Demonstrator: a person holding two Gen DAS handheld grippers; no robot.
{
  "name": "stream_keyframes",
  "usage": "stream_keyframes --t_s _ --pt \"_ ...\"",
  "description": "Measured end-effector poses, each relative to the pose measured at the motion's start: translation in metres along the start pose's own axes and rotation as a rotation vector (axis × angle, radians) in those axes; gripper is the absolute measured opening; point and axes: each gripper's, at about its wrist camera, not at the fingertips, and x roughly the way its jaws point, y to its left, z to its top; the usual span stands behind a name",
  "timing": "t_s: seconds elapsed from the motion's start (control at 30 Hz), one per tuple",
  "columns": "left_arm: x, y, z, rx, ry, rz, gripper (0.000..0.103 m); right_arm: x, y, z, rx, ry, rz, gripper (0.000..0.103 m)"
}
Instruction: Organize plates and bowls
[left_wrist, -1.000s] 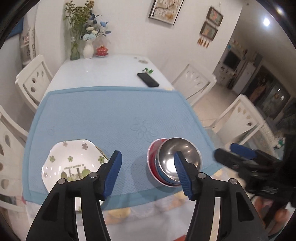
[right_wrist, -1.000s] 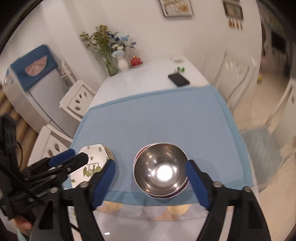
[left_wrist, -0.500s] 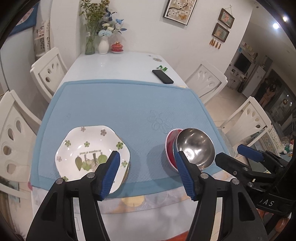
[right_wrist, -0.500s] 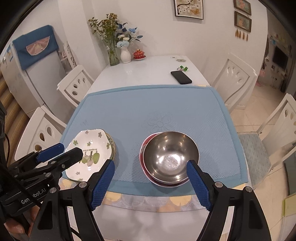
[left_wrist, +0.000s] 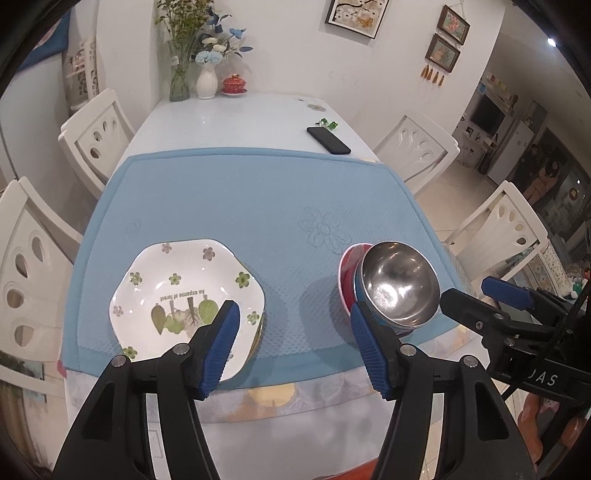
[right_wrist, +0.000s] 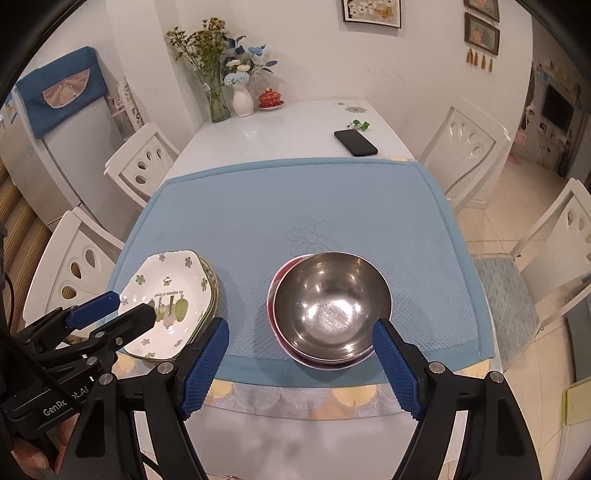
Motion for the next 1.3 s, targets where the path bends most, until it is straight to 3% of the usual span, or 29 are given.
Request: stream_keyframes --t_s 0.53,1.3 --pt "0.0018 0.0085 0.0015 -0.015 -0.002 0.002 0.060 0.0079 -0.0012 -0.0011 0.023 0.030 0.030 0.078" --pt "0.0032 0.0113 -0.0017 -0.018 0.004 -0.006 0.060 0.0059 -0.0009 -0.0079 0.027 0.033 0.004 0.078"
